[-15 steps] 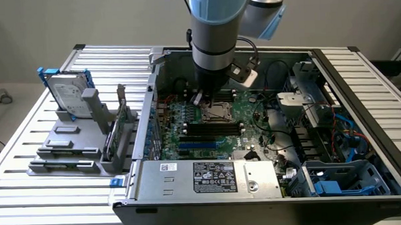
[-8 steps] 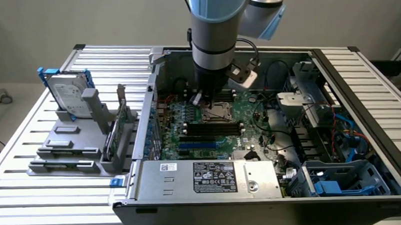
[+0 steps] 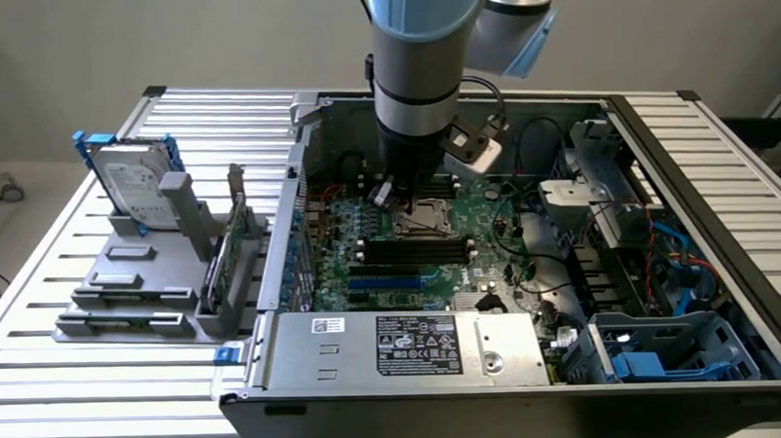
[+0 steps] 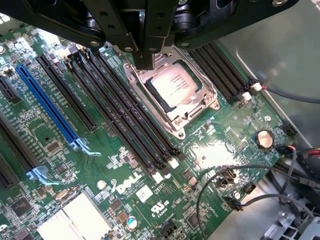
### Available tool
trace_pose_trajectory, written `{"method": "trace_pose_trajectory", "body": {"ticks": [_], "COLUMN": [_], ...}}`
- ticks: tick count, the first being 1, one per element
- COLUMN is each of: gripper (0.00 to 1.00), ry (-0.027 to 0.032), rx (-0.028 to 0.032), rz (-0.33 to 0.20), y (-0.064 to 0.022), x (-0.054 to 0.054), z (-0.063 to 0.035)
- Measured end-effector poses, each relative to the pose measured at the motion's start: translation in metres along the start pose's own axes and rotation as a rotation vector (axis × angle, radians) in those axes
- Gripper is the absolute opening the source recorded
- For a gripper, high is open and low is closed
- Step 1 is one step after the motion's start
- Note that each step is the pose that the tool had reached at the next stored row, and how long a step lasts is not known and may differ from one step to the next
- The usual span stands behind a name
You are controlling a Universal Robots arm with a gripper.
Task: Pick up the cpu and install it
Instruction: 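Install the first cpu locking lever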
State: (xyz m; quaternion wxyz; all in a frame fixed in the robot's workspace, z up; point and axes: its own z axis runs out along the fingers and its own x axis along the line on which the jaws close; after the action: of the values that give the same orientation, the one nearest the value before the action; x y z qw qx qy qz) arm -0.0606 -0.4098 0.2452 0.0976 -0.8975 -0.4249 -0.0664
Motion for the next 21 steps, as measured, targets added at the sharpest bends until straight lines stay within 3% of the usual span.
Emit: {"method": "trace_pose_trajectory", "body": {"ticks": [8, 14, 18, 21], "gripper": [0.11, 0.11, 0.11, 0.11], "ry": [-0.0062, -0.0203, -0.0322, -0.0355], "rx": [-0.0010, 0.0076, 0.0097, 0.0086], "rz": [0.014, 0.021, 0.024, 0.024], "y": [0.0022, -0.0001, -0.0013, -0.0010], "x": [-0.0027, -0.0055, -0.0078, -0.0087], "z": [-0.0041, -0.0042, -0.0024, 0.0013]}}
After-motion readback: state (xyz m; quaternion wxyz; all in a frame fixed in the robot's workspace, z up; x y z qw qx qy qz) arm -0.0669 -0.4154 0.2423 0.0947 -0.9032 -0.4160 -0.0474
